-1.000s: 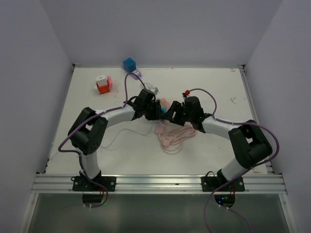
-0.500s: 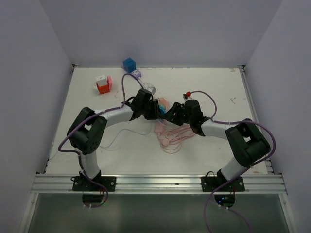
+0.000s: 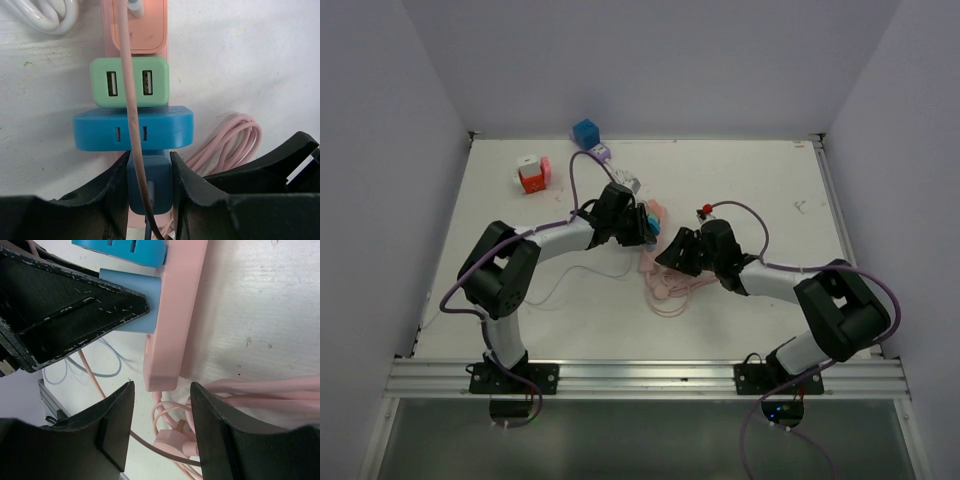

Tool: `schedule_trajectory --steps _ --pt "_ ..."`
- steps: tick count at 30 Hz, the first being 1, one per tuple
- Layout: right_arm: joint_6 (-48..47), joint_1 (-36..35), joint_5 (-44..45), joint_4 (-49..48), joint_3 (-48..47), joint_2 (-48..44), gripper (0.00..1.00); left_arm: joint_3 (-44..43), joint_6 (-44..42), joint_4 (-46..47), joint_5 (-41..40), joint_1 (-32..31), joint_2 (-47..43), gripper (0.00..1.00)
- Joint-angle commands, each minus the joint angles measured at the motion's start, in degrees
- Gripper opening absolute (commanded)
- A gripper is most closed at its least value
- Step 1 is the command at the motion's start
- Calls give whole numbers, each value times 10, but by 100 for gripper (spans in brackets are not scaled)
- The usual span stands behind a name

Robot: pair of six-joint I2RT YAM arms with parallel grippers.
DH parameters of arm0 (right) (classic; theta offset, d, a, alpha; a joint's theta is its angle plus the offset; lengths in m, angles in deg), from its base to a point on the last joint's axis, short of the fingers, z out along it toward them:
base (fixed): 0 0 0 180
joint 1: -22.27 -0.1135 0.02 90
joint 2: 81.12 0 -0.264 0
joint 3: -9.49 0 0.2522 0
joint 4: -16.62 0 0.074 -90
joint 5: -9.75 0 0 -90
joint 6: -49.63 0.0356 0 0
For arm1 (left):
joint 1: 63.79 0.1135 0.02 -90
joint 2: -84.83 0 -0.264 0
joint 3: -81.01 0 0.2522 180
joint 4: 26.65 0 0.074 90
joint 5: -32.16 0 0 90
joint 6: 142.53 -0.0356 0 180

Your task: Pull the plug off the socket

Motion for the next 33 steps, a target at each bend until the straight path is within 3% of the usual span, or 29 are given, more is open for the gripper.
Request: schedule_trajectory --steps 1,18,29,32,33 --pt "-17 1 -5 -7 -8 -14 53 -8 8 63 0 3 -32 22" --pt "11 -4 -44 -65 -61 102 56 11 39 99 10 3 -34 22" --pt "5 -6 -3 -45 -64 130 52 52 79 155 7 3 -62 22" --pt "-9 -7 6 -34 -61 119 24 57 79 155 11 3 -67 26" --pt "-15 -7 10 -22 -62 115 10 59 79 154 13 3 -69 28"
